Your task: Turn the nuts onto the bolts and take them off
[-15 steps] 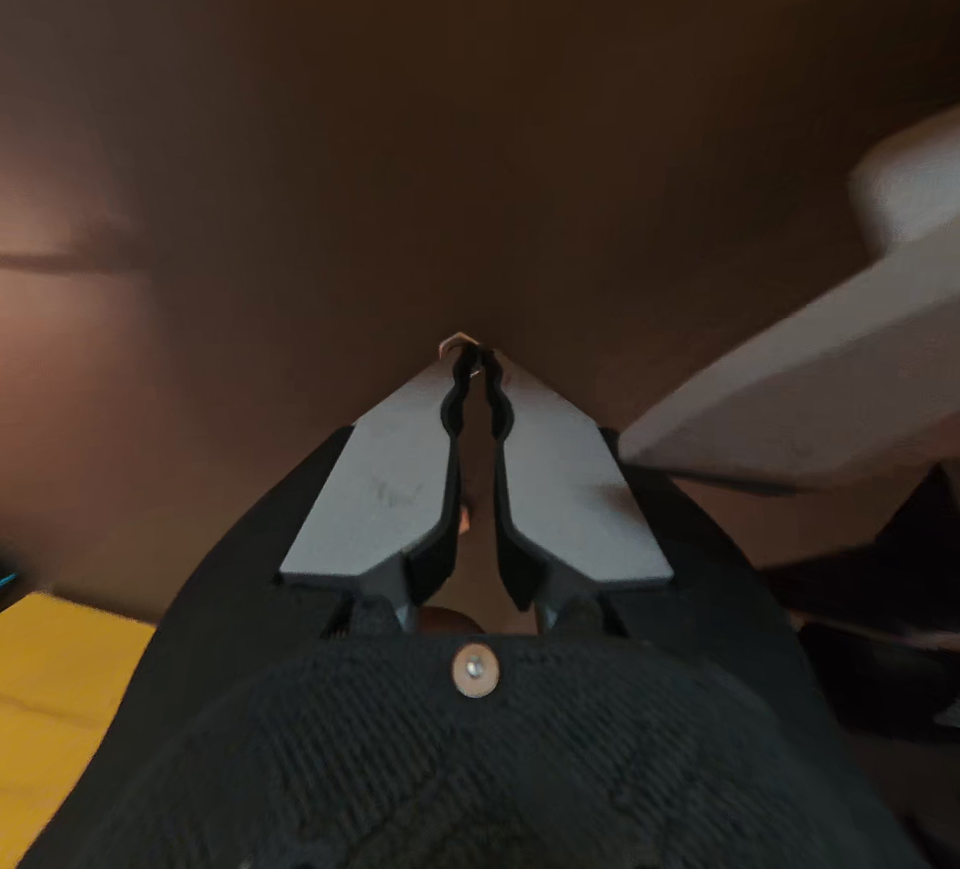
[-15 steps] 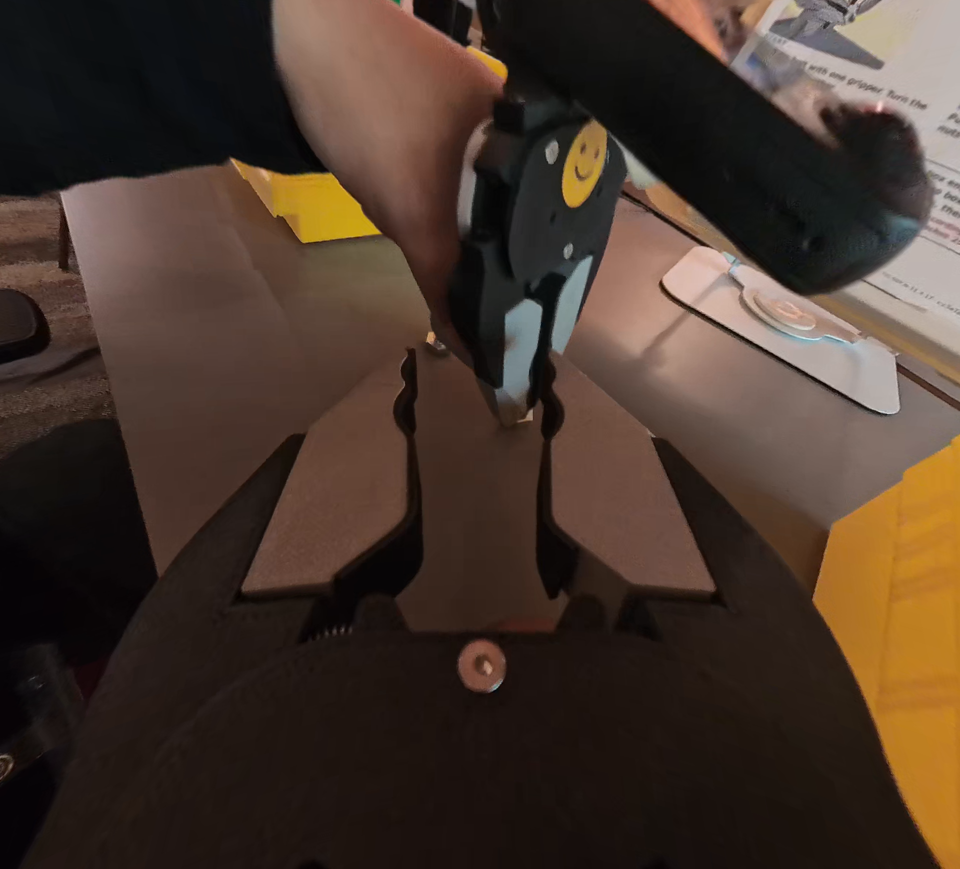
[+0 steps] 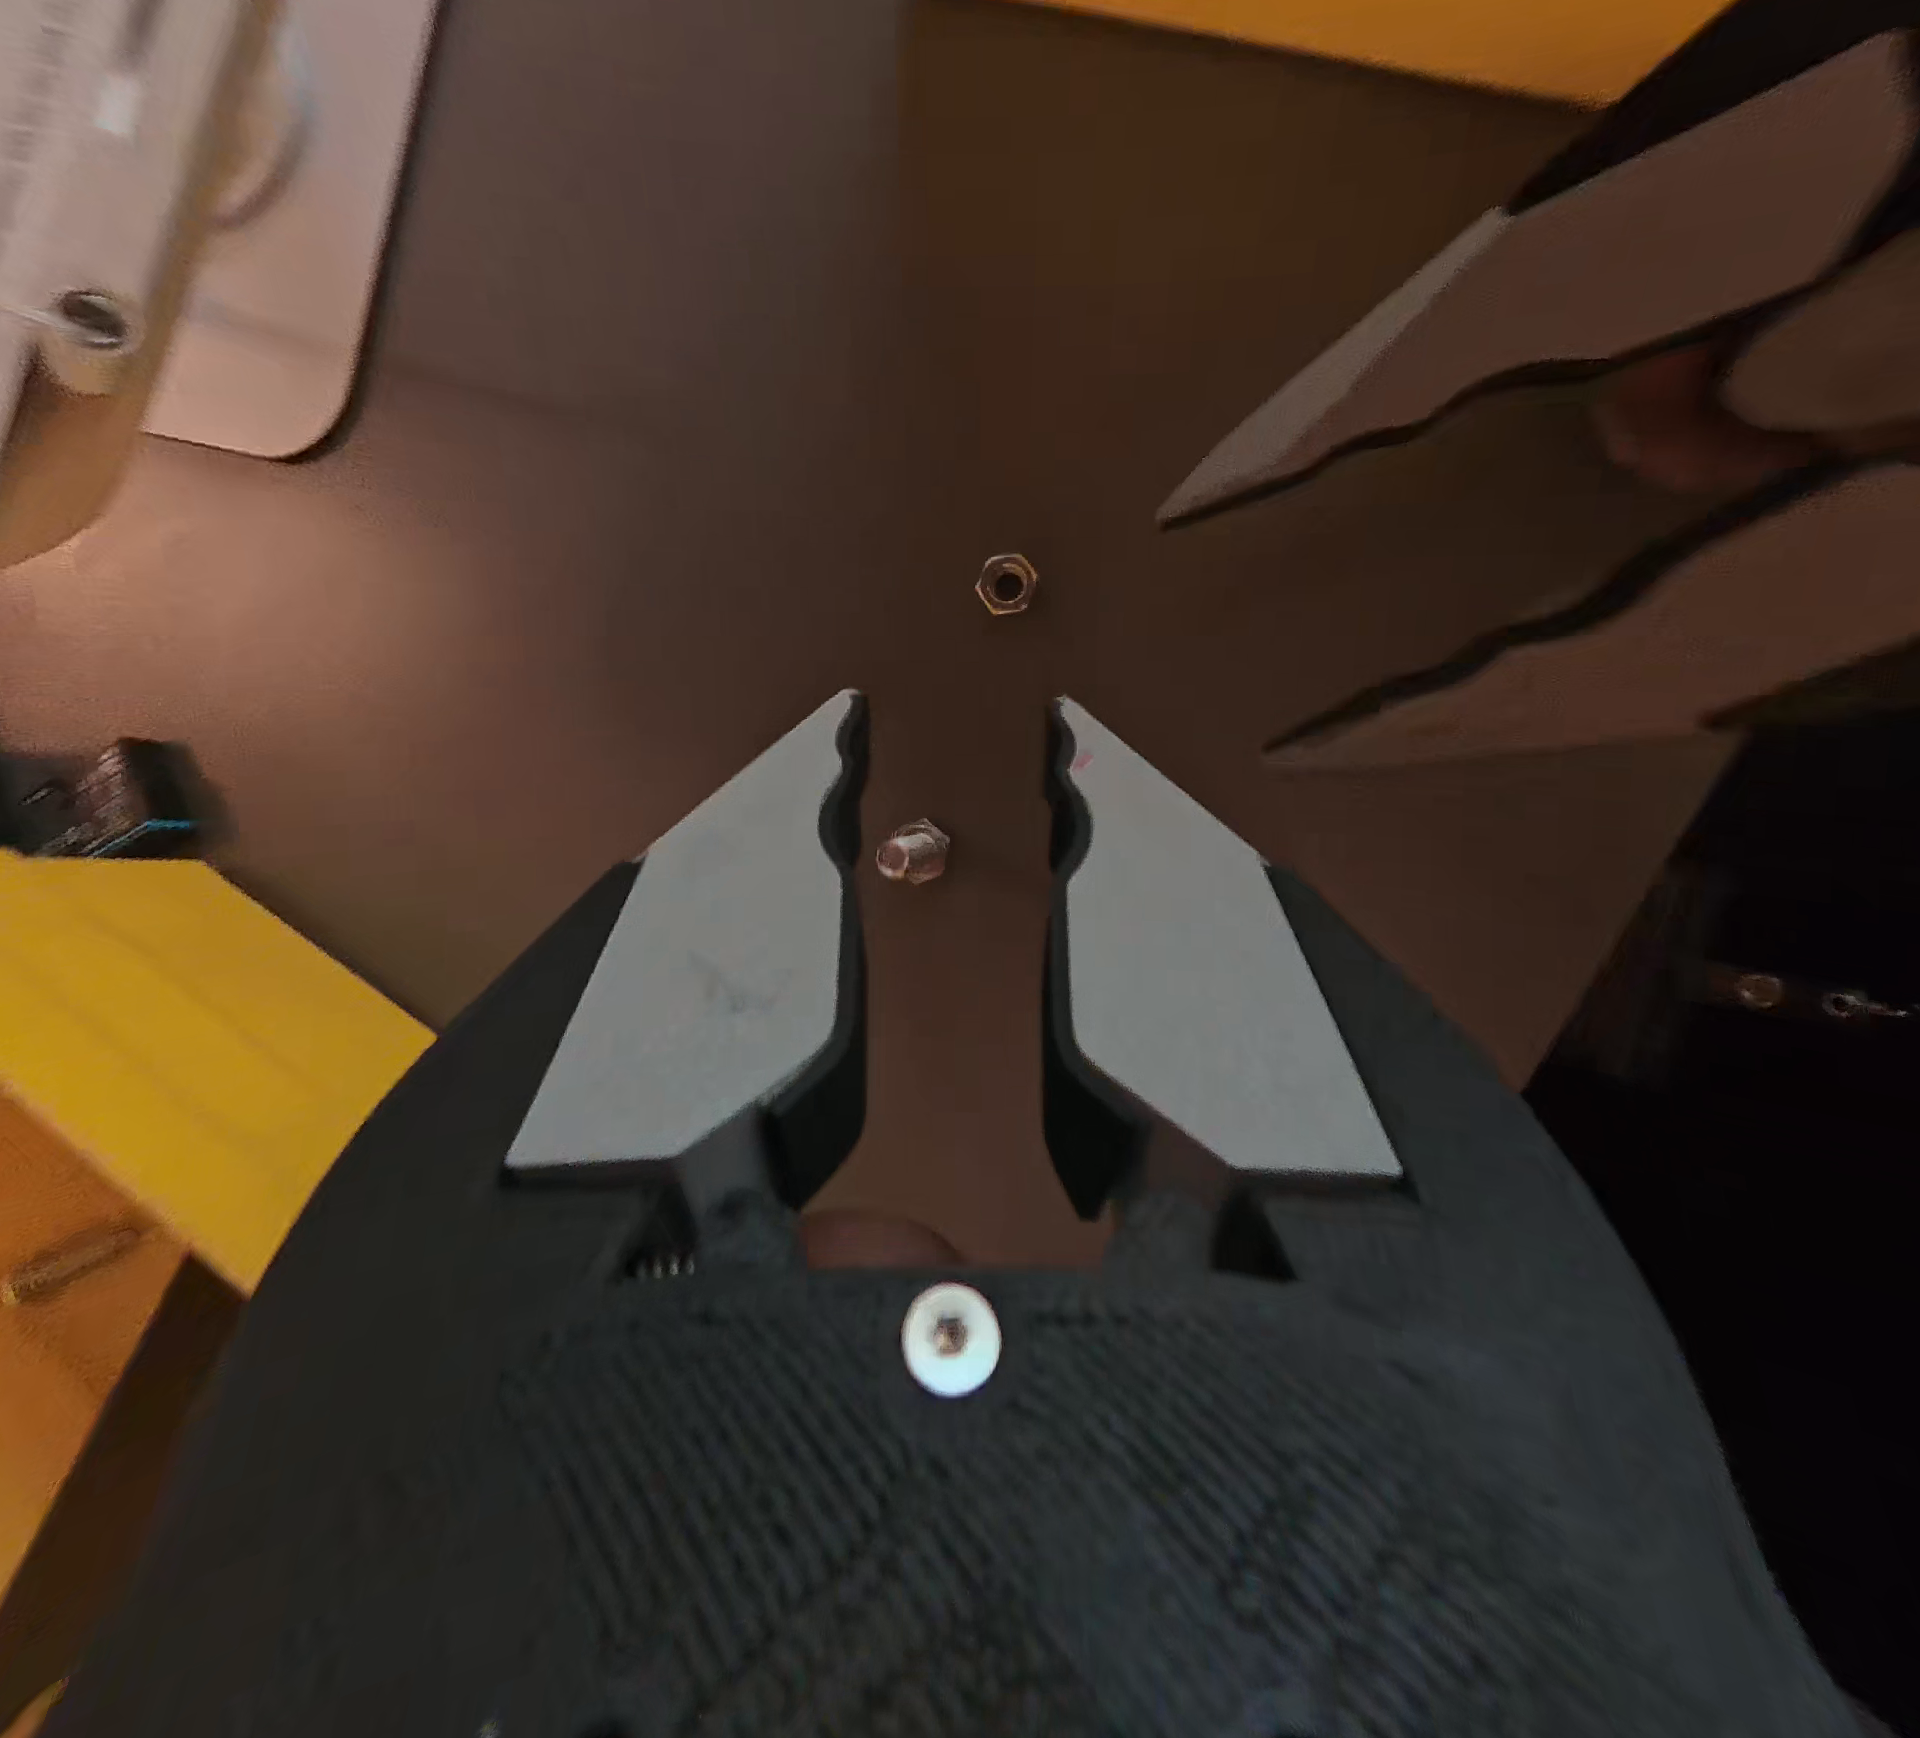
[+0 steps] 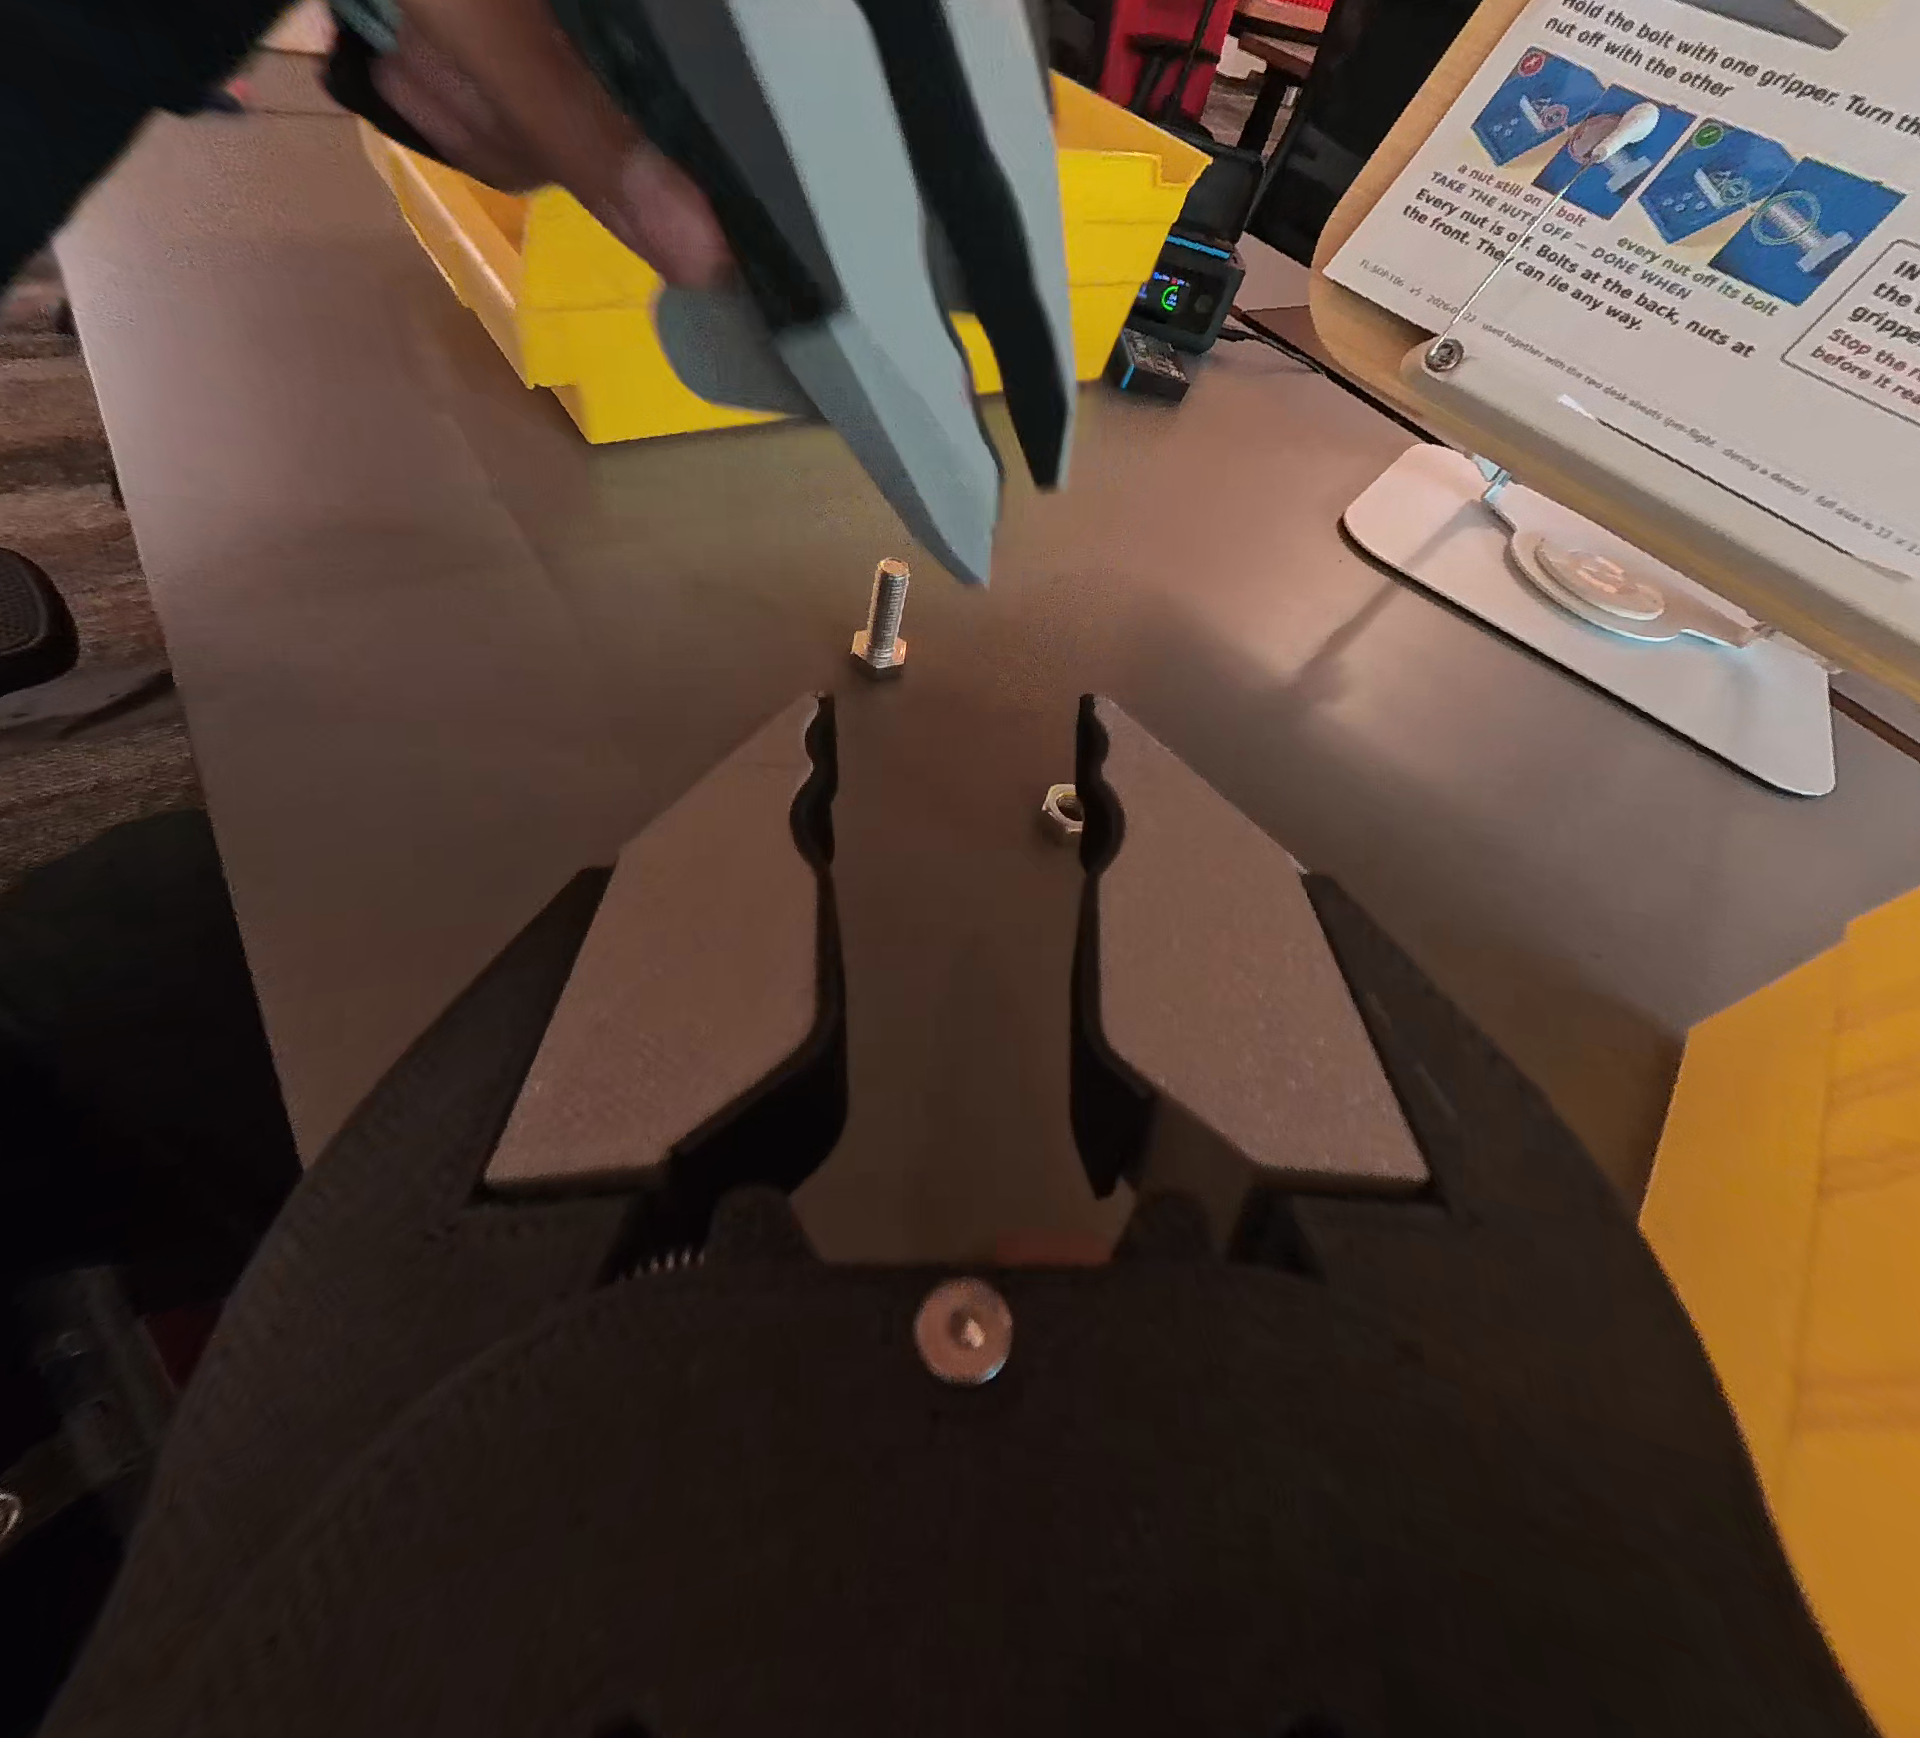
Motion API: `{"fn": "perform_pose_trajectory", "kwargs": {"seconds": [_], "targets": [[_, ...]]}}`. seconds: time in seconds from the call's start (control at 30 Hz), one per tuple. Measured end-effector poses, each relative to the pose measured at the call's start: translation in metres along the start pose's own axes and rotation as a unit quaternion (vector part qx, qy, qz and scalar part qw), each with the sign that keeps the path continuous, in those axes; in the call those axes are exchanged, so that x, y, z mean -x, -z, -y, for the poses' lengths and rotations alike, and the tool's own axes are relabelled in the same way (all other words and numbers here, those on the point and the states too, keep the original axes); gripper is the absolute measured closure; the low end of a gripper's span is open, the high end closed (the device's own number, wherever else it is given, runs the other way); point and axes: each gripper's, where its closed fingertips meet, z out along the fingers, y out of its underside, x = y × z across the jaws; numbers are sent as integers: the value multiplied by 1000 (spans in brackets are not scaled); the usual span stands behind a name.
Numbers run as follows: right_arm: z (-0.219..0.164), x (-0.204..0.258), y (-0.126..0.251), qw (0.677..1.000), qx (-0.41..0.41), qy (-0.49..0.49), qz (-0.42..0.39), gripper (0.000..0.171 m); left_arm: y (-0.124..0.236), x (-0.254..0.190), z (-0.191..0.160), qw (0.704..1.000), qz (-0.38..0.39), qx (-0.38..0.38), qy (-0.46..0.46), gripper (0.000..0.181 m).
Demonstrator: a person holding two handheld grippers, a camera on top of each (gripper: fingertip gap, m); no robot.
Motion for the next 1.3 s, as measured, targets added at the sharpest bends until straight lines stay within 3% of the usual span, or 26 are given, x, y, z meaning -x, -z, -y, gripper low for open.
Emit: {"fn": "perform_pose_trajectory", "kwargs": {"seconds": [0.23,0.47,0.53,0.63,0.77,0.93,1.2,1.3], "targets": [[-8,-2,-8,999,22,-24,14,126,44,-17,-9,995,17,-99,18,147],[-10,-17,-8,998,22,-64,-1,123,20,-28,-35,990,49,-122,51,135],[-11,-19,-8,997,21,-74,1,122,23,-33,-39,986,73,-145,46,136],[-14,-19,-11,997,31,-74,4,122,35,-42,-48,980,97,-172,33,152],[-14,-12,-18,998,42,-45,14,124,27,-48,-71,977,72,-191,58,150],[-6,11,-37,995,61,-22,71,125,-2,-32,-77,974,65,-180,119,141],[-12,19,-90,980,156,25,122,127,-7,-3,-80,970,99,-174,139,143],[-15,24,-97,976,164,15,144,142,-5,-2,-79,967,81,-186,154,144]]}}
